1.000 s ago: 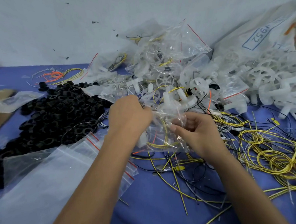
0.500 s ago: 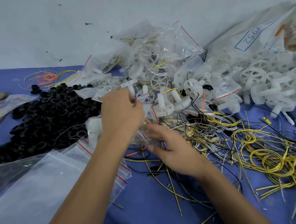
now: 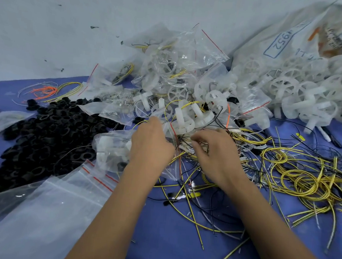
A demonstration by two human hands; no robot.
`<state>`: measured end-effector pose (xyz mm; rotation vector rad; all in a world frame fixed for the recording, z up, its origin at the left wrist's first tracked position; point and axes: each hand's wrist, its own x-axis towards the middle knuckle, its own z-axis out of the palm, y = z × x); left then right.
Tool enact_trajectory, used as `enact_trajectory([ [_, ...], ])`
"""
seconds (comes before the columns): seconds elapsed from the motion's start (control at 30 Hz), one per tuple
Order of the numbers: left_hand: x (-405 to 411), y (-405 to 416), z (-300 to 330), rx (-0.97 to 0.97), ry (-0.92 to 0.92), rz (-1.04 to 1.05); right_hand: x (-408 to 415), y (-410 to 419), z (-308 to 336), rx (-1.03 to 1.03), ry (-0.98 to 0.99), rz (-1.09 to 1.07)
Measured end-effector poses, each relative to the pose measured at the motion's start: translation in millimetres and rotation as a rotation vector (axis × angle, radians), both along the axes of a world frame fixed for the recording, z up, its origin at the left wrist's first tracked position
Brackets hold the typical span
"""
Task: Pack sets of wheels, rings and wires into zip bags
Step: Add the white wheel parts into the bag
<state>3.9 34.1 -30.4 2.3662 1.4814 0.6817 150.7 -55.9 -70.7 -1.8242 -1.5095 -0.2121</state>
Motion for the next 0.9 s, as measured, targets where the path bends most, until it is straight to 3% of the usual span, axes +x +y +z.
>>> enact_trajectory([
  [0.17,-2.6,2.0,4.2,-0.066,-0.038,0.038,-5.6,5.3,-15.0,-0.423,-0.259,-0.072],
  [0.37,-3.9,8.6,-1.4,-0.071,-0.075,0.027,0.9,9.3,-3.4,-0.376,-0.18,-0.089],
  [0.47,-2.5,8.9,-1.8,-0.073,-0.166,0.025,3.7,2.0,4.6,-0.137,-0.064,-0.069],
  [0.6,10.7,-6.5,4.1,-0.113,-0.478,-0.043,32.6,2.8,27.4,0.301,0.138,-0.418],
  [0.67,18.6,-18.3,6.8,-0.17,-0.64,-0.048,59.3,8.3,37.6,0.356,0.3,-0.564],
  [0.73,25.5,-28.8,6.7,-0.257,-0.768,-0.06,86.1,13.2,40.7,0.218,0.315,-0.693],
  [0.83,33.8,-37.5,1.8,-0.332,-0.829,-0.099,114.3,17.1,38.9,-0.188,0.023,-0.74],
  [0.9,35.4,-38.6,-3.8,-0.327,-0.784,-0.124,128.2,20.3,38.6,-0.239,-0.07,-0.709],
])
